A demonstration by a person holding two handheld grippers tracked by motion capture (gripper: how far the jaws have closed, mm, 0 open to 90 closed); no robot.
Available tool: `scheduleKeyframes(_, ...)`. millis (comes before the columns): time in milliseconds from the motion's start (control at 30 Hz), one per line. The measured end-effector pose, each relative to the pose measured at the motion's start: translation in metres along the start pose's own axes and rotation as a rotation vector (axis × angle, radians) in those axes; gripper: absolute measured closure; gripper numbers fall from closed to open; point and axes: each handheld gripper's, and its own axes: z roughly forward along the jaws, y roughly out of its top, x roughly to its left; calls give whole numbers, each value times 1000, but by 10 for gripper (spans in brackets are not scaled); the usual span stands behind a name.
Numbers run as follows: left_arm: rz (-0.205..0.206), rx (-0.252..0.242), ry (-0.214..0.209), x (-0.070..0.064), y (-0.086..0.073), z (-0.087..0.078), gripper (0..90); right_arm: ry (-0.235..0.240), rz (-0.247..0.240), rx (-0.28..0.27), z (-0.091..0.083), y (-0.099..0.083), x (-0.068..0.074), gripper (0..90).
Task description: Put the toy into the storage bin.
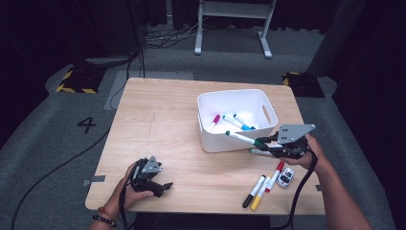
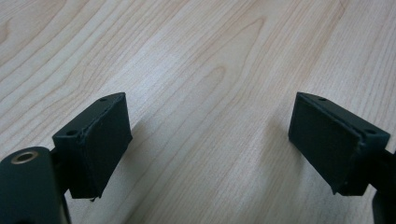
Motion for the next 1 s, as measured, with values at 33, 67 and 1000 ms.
scheduleKeyframes(33,0,2,0,0,0,0,133,-10,3,-9,-3,3,-3,747)
scheduleKeyframes(67,-1,0,0,0,0,0,132,-14,-1,-12,-4,4,-6,747)
scheduleKeyframes(1000,-1,3,-5,0,0,0,133,-73,41,99,40,44,-76,747)
